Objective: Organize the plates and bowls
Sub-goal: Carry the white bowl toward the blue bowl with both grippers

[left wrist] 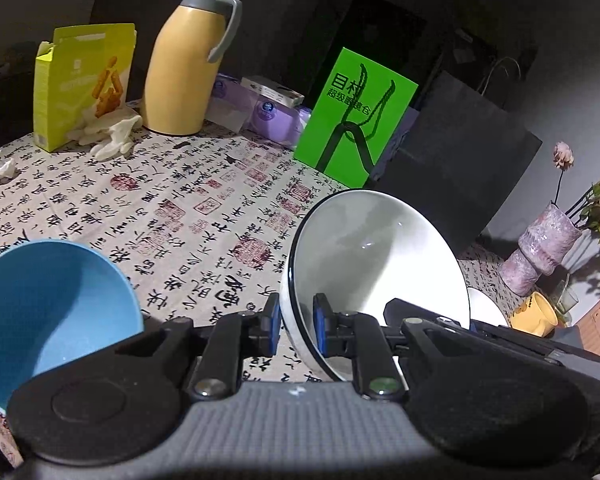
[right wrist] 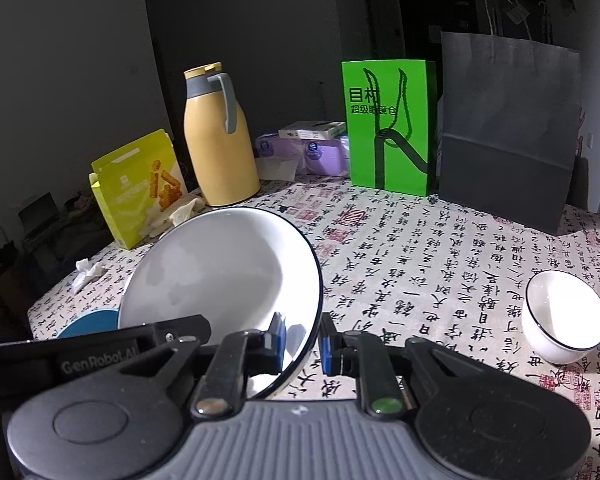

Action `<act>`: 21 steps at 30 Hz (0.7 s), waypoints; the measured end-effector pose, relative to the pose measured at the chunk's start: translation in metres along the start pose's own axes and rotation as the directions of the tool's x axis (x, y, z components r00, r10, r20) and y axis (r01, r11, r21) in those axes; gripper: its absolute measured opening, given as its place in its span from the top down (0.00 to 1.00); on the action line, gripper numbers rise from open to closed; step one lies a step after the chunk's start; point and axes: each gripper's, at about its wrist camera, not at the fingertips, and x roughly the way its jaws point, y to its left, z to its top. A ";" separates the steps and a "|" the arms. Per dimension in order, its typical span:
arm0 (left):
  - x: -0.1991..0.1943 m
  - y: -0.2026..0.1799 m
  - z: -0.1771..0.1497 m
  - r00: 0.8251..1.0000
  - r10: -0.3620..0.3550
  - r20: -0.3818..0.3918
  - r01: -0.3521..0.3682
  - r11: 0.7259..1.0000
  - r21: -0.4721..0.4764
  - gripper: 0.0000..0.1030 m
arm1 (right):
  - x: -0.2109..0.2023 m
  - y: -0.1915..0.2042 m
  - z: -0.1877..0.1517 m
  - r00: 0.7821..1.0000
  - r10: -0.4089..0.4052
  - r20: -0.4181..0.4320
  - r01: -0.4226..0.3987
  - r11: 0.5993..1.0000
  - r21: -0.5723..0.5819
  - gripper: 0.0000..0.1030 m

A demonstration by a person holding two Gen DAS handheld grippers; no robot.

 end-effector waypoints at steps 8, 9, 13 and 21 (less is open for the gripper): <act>-0.016 0.020 0.001 1.000 0.004 0.022 -0.003 1.000 -0.019 0.84 | -0.001 0.023 -0.002 1.000 0.010 0.001 -0.010 1.000 -0.017 0.84; -0.018 0.022 0.001 1.000 0.005 0.025 -0.004 1.000 -0.023 0.84 | -0.001 0.026 -0.002 1.000 0.012 0.000 -0.012 1.000 -0.019 0.84; -0.025 0.032 0.002 0.999 0.010 0.034 -0.008 0.999 -0.034 0.84 | 0.000 0.038 -0.003 1.000 0.019 -0.003 -0.019 0.999 -0.030 0.84; -0.039 0.053 0.003 0.999 0.019 0.050 -0.016 0.998 -0.062 0.84 | 0.001 0.059 -0.004 0.999 0.036 -0.008 -0.036 0.999 -0.041 0.84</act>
